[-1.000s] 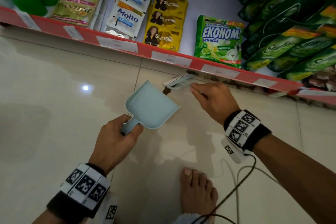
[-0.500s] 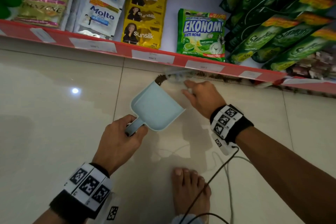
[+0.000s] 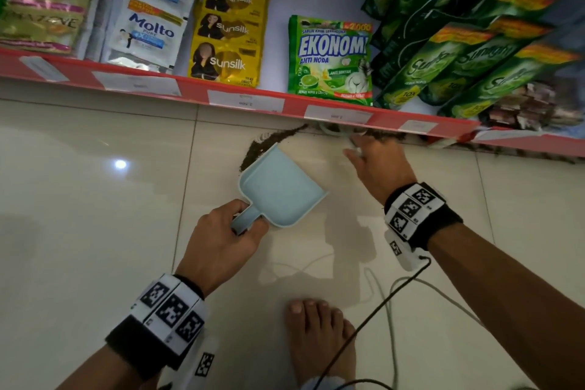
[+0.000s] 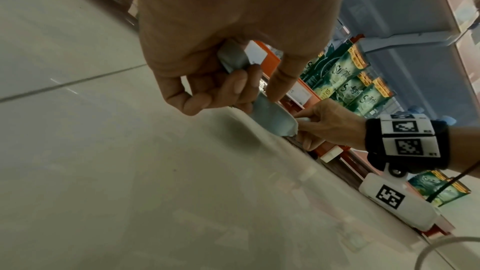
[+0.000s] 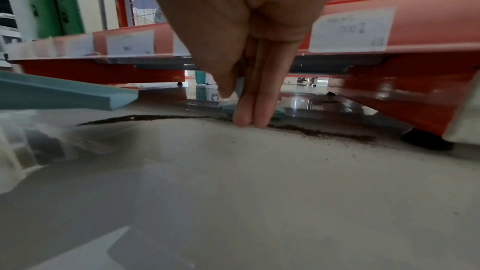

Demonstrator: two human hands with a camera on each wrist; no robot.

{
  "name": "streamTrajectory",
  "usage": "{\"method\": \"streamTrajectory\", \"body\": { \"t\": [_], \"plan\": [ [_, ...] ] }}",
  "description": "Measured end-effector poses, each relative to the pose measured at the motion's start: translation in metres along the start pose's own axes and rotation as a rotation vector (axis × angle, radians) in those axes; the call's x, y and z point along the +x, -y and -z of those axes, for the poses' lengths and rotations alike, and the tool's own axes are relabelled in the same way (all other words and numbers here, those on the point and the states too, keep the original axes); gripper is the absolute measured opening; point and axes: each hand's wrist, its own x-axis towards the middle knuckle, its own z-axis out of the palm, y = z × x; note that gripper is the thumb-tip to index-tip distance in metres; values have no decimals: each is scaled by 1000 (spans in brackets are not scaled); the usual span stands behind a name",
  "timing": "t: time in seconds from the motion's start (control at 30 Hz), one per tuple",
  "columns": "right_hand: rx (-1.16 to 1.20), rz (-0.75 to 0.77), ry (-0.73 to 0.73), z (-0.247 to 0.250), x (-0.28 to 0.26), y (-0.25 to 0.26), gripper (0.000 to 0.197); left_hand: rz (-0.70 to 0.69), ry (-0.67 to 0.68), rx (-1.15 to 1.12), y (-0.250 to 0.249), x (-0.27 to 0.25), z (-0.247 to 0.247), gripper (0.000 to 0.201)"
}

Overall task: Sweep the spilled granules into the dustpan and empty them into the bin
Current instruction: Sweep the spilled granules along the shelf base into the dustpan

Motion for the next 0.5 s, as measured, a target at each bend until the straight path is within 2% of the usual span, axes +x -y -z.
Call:
{"method": "streamTrajectory", "body": {
  "t": [0.07, 0.1, 0.17, 0.23, 0.4, 0.47, 0.5],
  "plan": [
    [46, 48, 117, -2, -9, 4, 25, 2, 23, -2, -2, 3, -6, 22],
    [69, 84, 131, -2, -15, 7, 25, 2, 31, -5, -4, 4, -8, 22],
    [114, 150, 59, 0, -28, 11, 27, 4, 44, -14, -6, 6, -13, 23],
    [118, 170, -72, 5, -33, 10, 29, 13, 51, -25, -8, 8, -19, 22],
    [-103, 24, -233, 23, -24, -29, 26, 2, 58, -12, -13, 12, -31, 22],
    [-189, -79, -200, 17, -16, -51, 27, 9, 59, -16, -14, 13, -34, 21],
    [-217, -141, -113, 12, -12, -60, 27, 11, 63, -20, -15, 13, -34, 21]
  ]
}}
